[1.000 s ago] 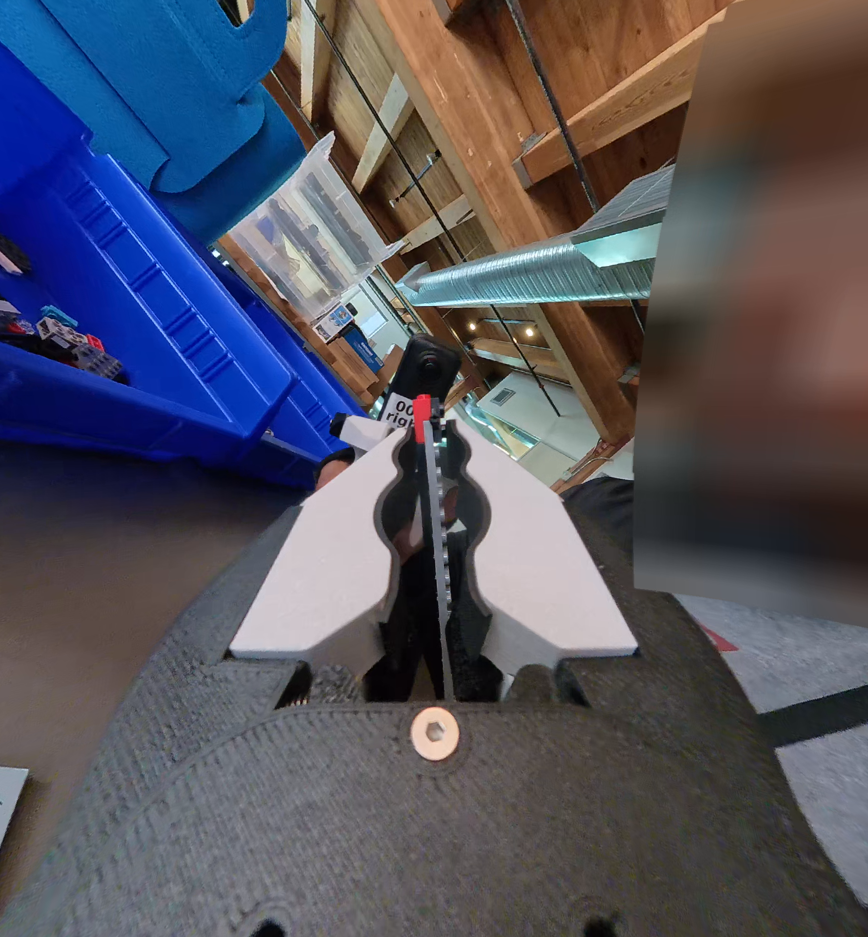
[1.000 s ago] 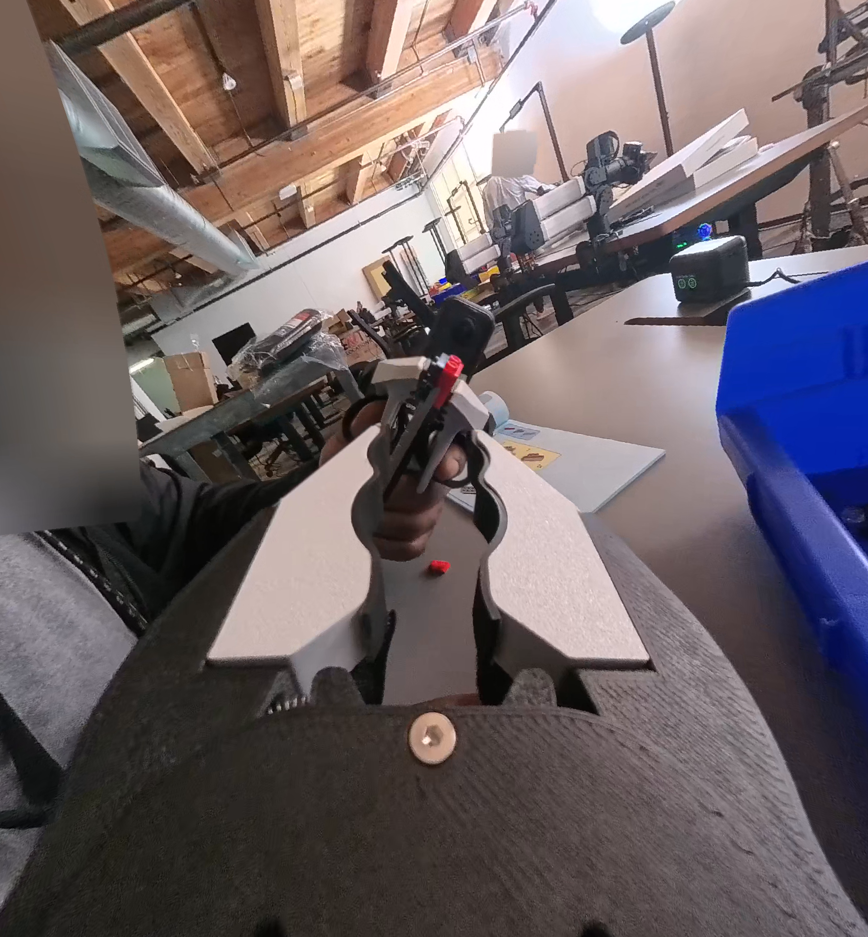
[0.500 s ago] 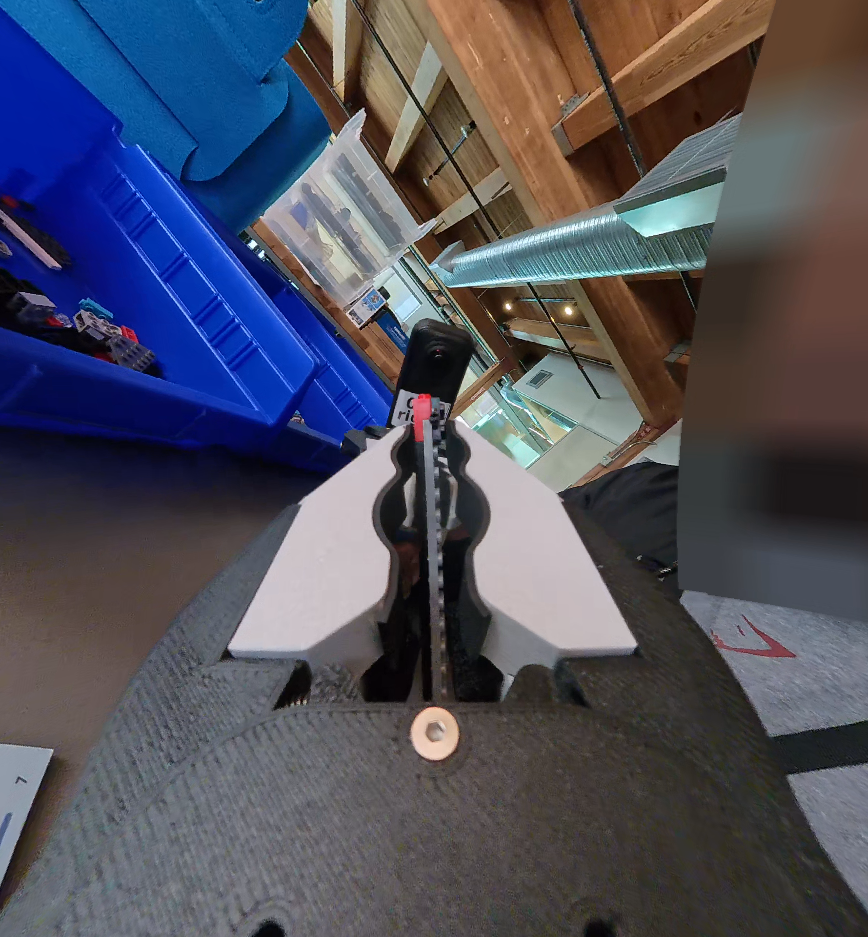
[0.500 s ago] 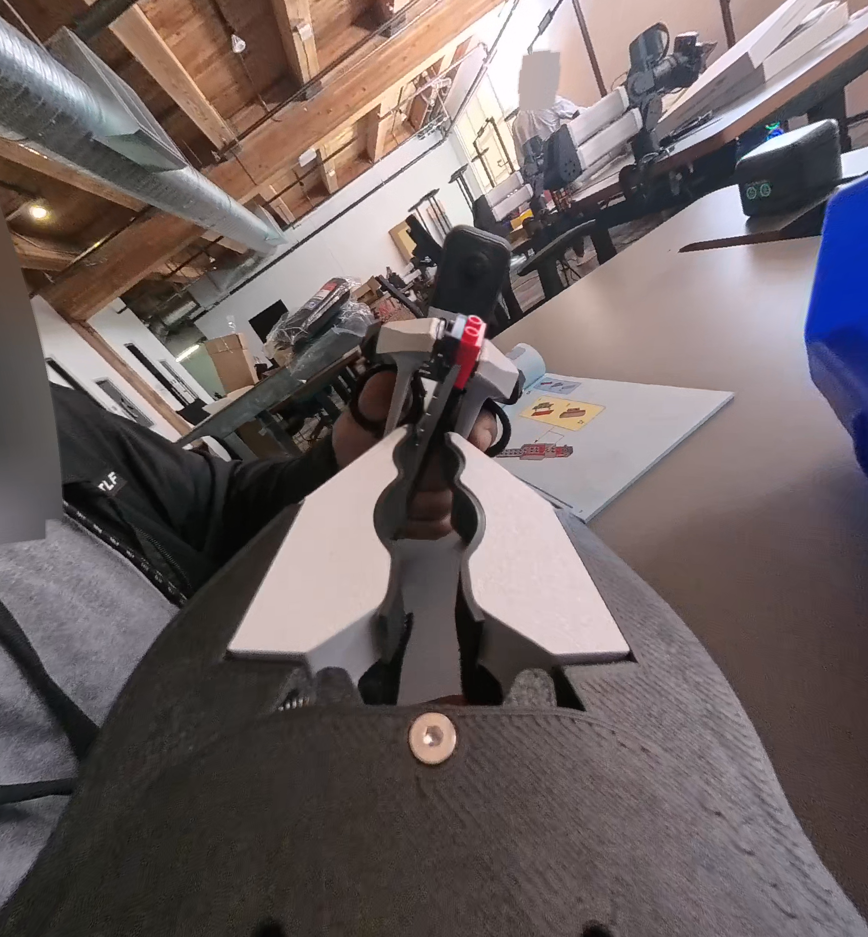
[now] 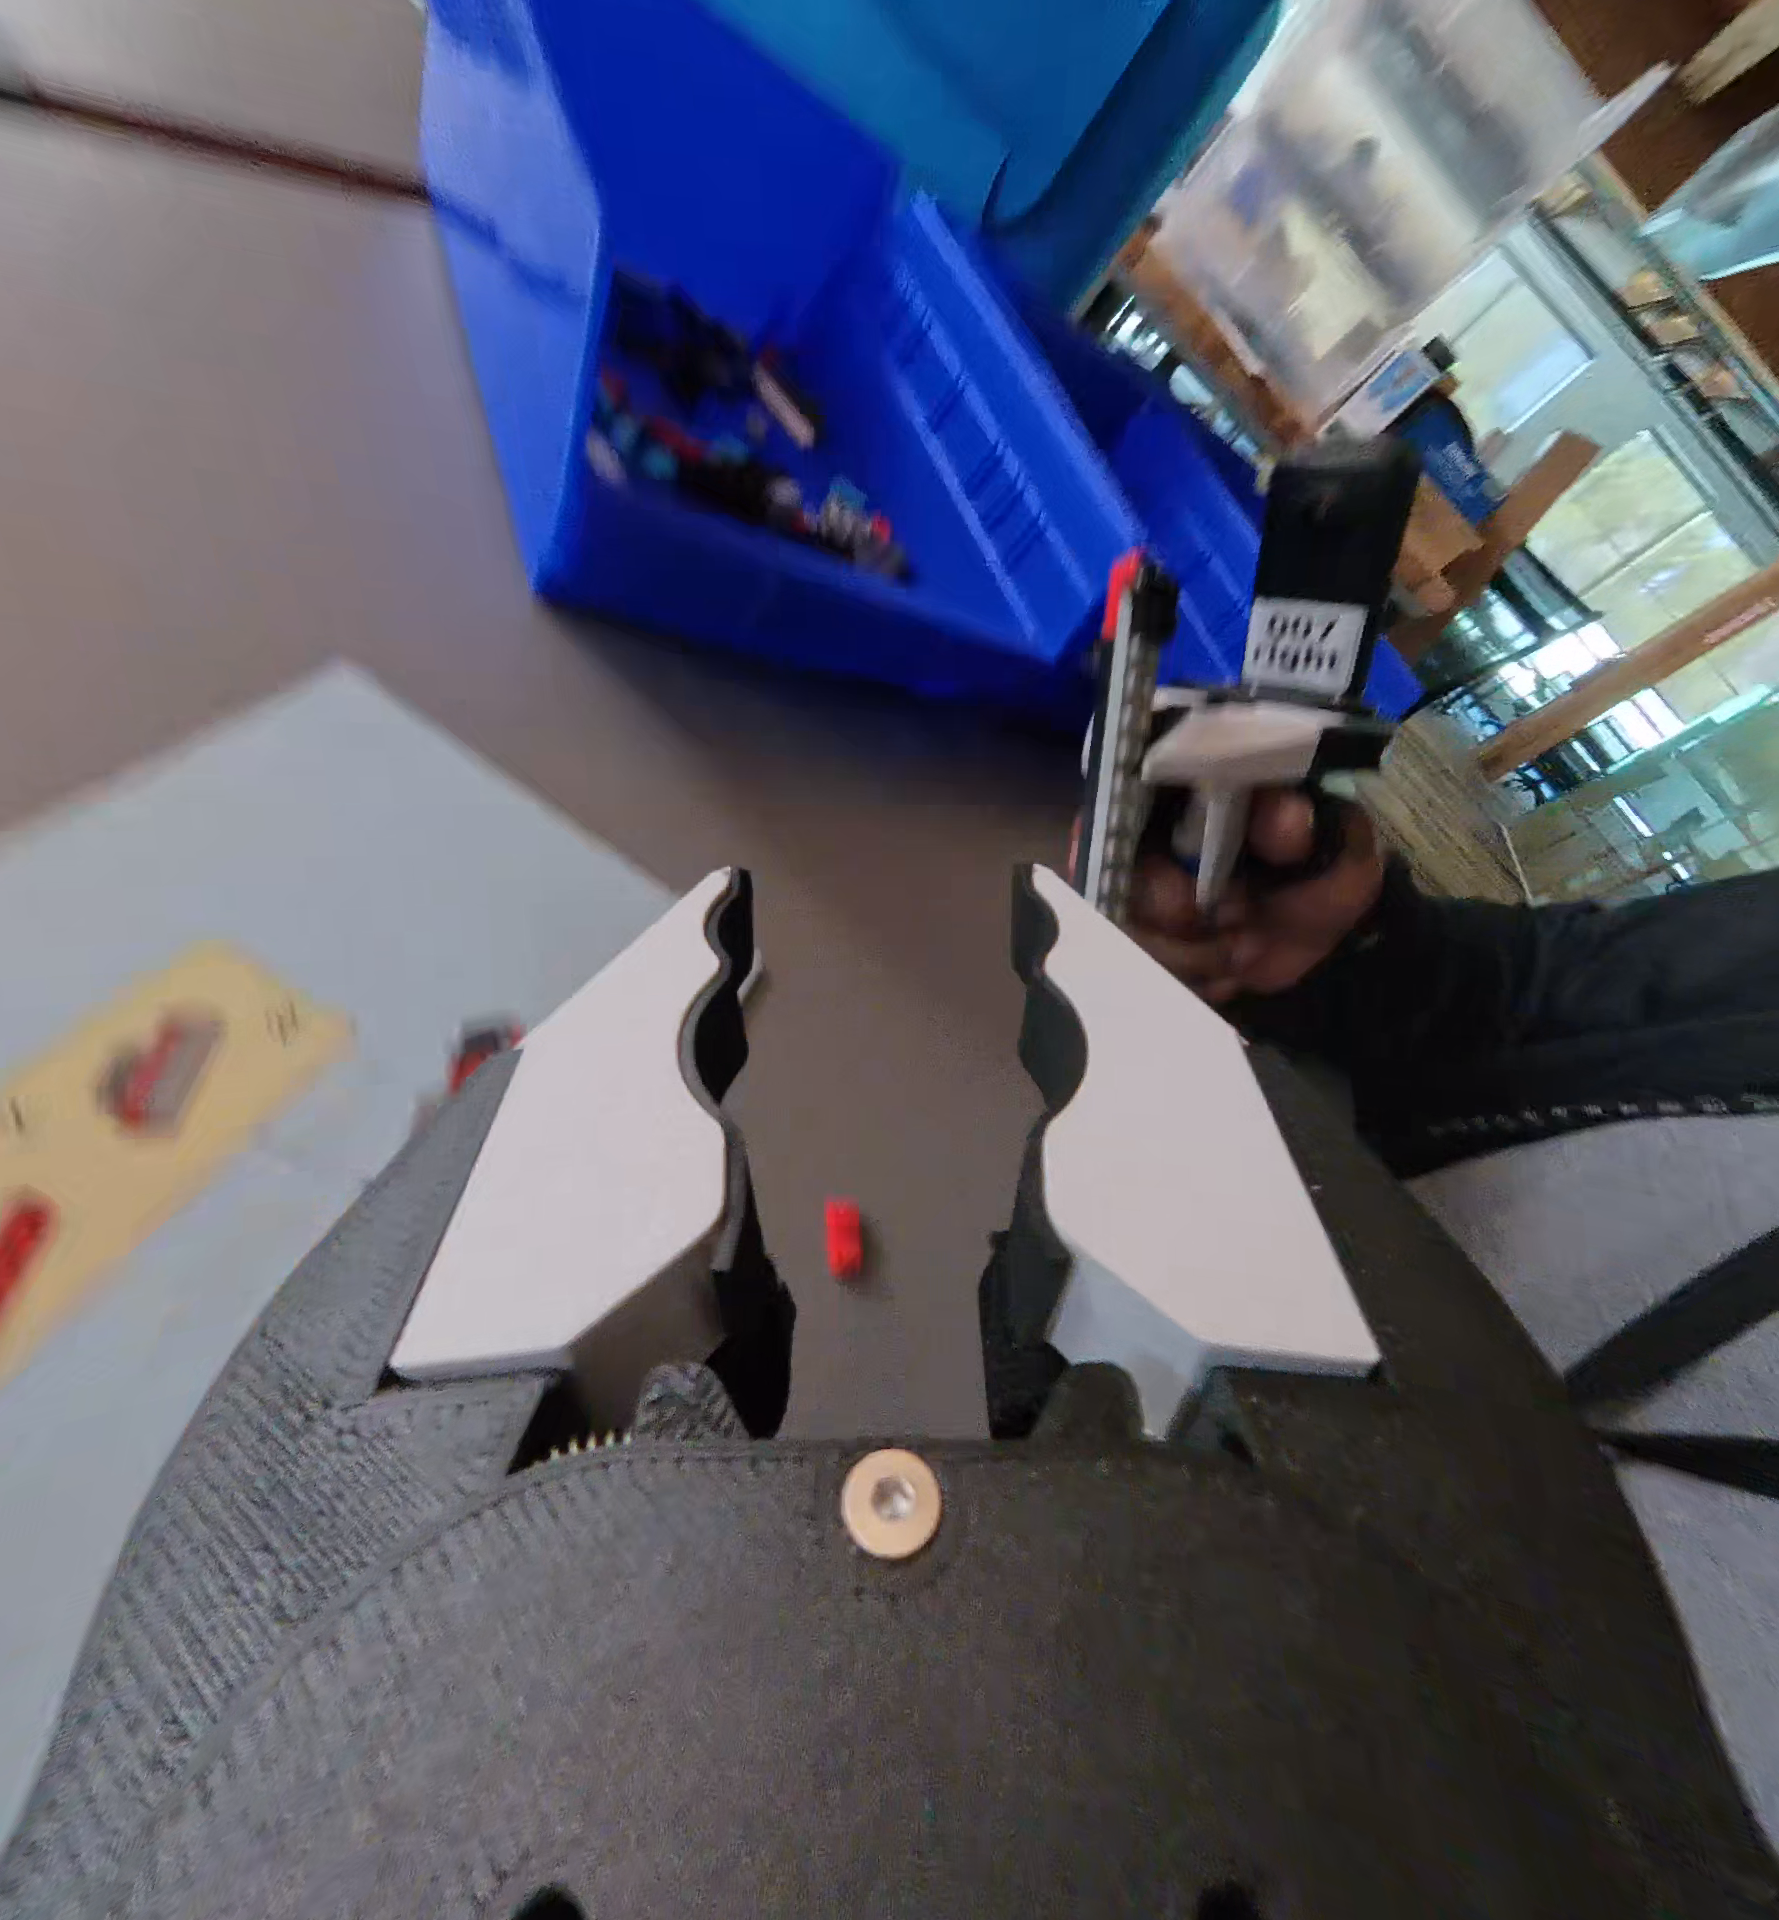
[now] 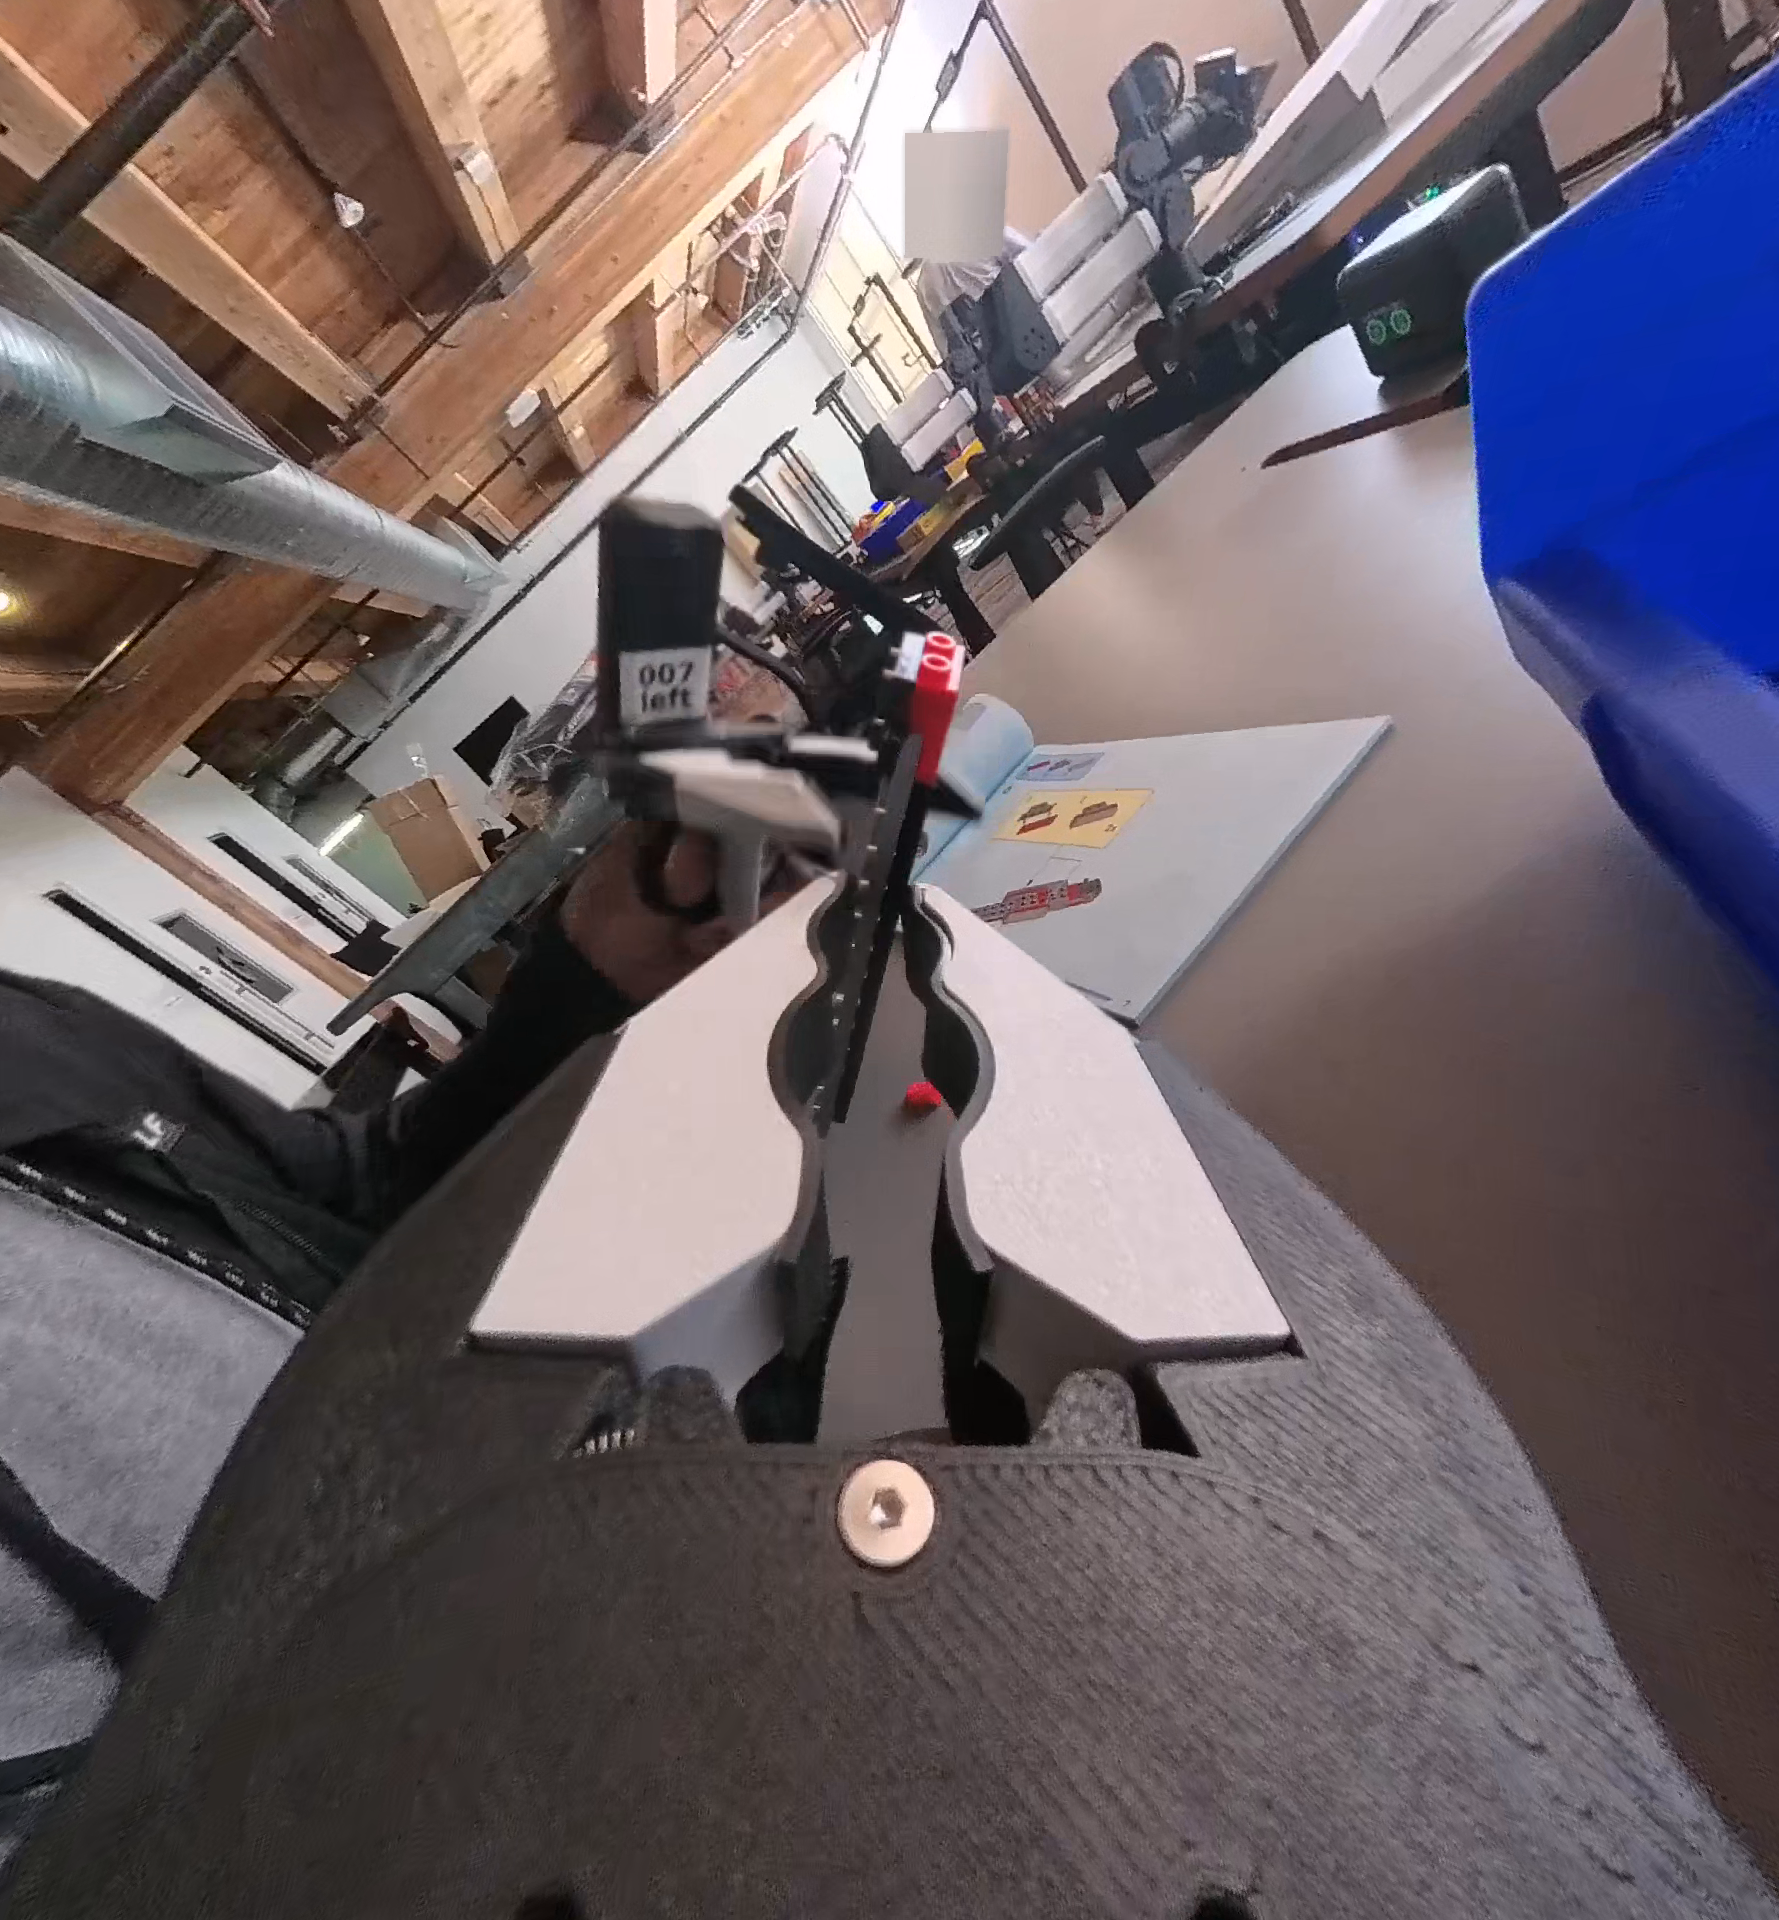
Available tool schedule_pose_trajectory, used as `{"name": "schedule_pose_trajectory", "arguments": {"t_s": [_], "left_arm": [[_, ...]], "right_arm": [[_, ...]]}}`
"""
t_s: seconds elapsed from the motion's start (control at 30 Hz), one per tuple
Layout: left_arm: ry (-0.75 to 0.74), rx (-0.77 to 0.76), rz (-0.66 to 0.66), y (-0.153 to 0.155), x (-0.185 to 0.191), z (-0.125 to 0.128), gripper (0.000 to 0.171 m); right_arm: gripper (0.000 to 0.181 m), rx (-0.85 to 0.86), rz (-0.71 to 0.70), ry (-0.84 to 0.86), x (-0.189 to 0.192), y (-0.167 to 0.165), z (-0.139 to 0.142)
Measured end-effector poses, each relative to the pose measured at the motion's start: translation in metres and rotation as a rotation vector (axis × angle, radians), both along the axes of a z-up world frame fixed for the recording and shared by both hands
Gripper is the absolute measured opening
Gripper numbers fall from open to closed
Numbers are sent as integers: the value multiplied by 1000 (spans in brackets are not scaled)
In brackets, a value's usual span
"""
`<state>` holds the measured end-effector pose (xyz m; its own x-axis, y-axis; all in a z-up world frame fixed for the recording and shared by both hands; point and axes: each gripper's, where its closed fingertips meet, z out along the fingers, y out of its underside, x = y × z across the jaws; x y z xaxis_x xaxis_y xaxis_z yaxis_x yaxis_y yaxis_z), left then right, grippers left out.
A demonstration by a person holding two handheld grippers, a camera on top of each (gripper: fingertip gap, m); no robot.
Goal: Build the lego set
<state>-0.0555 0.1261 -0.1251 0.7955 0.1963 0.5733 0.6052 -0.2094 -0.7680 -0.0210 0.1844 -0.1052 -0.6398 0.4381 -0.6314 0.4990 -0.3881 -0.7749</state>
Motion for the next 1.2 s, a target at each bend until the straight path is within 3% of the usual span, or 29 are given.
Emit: {"name": "schedule_pose_trajectory", "arguments": {"t_s": [0.17, 0.3, 0.77, 0.93, 1.03, 1.2], "left_arm": [[-118, -183, 74, -35, 45, -52, 45], [-101, -281, 149, -47, 57, -65, 45], [-34, -309, 110, -14, 77, -67, 44], [-31, -280, 39, -1, 89, -63, 44], [-4, -223, 21, -1, 90, -53, 44], [82, -222, 118, -19, 72, -48, 44]], "right_arm": [[11, 10, 15, -51, 3, -5, -7], [11, 11, 32, -61, 7, -9, -8], [11, 32, 48, -15, 13, -10, -5], [11, 33, 49, -14, 14, -10, -5], [11, 30, 46, -14, 13, -8, -5], [11, -7, 49, -37, 14, -6, -3]]}}
